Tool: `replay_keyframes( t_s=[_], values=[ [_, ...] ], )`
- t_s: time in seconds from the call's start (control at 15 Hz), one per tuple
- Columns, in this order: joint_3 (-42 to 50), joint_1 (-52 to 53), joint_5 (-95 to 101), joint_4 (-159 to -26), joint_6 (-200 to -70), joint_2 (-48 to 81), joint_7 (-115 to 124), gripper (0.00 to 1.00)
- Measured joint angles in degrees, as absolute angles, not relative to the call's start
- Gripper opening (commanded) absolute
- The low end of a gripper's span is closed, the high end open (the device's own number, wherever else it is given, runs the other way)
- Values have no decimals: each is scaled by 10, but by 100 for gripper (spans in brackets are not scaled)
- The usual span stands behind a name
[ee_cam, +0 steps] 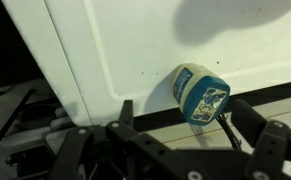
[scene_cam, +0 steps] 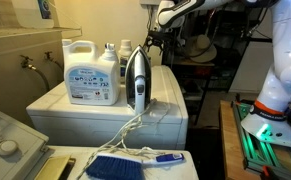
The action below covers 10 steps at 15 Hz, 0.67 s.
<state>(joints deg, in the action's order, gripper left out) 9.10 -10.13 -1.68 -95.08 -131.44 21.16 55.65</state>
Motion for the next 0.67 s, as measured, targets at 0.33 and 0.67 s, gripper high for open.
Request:
replay_keyframes(
  t_s=[0.33,0.67],
  values=[
    [91,-102,-20,-924,-1362,252,502,100],
    [92,-104,-45,-911,-1399,288,466,100]
  ],
)
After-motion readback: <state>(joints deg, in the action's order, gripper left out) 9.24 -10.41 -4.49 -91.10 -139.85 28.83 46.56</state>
